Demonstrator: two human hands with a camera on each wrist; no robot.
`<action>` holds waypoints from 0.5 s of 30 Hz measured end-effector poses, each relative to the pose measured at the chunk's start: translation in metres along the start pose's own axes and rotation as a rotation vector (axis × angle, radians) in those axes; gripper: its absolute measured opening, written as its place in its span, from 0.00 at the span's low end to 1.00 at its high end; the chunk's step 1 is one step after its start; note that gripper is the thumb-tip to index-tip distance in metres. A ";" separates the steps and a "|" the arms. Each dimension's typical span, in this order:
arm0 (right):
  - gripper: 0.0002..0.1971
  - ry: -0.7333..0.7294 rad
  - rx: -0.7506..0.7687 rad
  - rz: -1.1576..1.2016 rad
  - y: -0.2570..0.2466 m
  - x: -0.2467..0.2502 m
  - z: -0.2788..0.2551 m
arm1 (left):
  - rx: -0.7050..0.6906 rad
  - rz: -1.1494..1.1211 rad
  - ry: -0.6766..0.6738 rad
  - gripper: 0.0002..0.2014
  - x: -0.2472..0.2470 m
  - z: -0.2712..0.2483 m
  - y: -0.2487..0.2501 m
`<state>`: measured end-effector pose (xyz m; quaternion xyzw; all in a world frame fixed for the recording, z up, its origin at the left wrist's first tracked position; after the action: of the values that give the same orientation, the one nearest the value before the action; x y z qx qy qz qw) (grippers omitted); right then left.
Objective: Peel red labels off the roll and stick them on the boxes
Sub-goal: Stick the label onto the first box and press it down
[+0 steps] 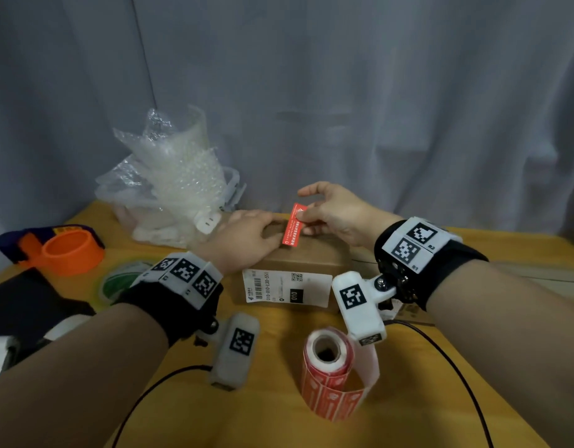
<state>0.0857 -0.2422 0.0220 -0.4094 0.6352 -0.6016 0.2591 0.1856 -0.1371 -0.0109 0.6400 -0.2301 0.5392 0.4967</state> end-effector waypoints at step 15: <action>0.22 -0.008 -0.001 -0.087 0.003 -0.003 0.011 | 0.160 -0.401 -0.057 0.19 0.016 -0.008 0.016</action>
<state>0.0957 -0.2463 0.0168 -0.4392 0.6159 -0.6103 0.2353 0.1735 -0.1330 0.0093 0.7254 -0.0686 0.4280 0.5348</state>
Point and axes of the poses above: each hand's wrist, its own z-axis towards the middle knuckle, its own x-axis out of the back of the hand, y = z × x, the point moved 6 cm from there along z, towards the middle knuckle, and after that the axes turned 1 degree about -z, right-handed, at the moved point
